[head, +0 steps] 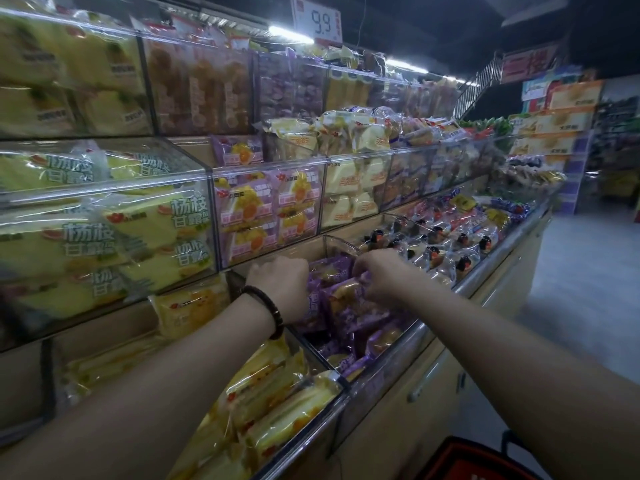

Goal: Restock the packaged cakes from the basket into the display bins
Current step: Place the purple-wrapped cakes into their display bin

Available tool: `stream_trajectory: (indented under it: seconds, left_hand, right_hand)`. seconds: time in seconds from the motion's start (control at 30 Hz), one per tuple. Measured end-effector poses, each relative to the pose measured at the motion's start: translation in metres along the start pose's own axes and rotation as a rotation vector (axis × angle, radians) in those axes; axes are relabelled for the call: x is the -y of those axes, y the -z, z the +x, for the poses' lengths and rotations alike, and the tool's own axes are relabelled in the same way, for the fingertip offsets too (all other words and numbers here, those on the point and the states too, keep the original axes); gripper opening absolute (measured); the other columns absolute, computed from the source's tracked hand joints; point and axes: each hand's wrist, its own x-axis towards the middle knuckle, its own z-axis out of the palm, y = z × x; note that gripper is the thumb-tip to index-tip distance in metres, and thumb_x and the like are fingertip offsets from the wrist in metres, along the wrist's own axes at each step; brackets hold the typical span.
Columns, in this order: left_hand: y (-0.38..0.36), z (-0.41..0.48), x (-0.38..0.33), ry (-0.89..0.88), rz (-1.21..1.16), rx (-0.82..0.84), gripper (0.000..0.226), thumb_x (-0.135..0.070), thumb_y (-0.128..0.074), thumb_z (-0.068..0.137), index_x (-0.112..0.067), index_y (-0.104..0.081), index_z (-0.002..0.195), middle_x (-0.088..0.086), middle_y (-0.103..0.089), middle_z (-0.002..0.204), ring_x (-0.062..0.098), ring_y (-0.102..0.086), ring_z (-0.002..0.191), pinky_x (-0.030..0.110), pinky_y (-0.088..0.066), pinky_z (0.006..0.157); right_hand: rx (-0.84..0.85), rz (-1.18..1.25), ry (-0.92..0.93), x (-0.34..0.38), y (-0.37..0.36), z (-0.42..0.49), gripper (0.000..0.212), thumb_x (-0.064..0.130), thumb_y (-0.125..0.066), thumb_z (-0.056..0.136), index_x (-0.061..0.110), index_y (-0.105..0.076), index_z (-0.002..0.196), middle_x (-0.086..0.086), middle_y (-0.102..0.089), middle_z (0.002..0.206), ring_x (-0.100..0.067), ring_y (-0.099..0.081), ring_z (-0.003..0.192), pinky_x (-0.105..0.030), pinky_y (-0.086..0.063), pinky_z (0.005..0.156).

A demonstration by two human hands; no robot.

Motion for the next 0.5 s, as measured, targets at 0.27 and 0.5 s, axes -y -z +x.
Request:
stream_trajectory:
  seconds: [0.27,0.5]
  left_hand:
    - [-0.003,-0.009,-0.011,0.002,-0.058,0.092,0.020,-0.024,-0.063,0.095,-0.022,-0.053,0.112,0.002,-0.061,0.102,0.031,-0.062,0.105,0.055,-0.034,0.111]
    - [-0.006,-0.005,-0.013,0.001,-0.049,0.235,0.020,-0.043,-0.062,0.097,-0.024,-0.067,0.102,-0.001,-0.065,0.103,0.027,-0.059,0.108,0.064,-0.025,0.117]
  right_hand:
    - [-0.060,-0.367,0.067,0.016,-0.014,-0.011,0.030,0.011,-0.073,0.090,0.018,-0.063,0.117,-0.007,-0.050,0.125,-0.030,-0.063,0.100,-0.048,-0.061,0.079]
    - [-0.072,-0.126,0.118,0.007,-0.022,-0.005,0.028,0.008,-0.073,0.089,0.018,-0.058,0.111,-0.006,-0.044,0.125,-0.028,-0.060,0.098,-0.046,-0.059,0.083]
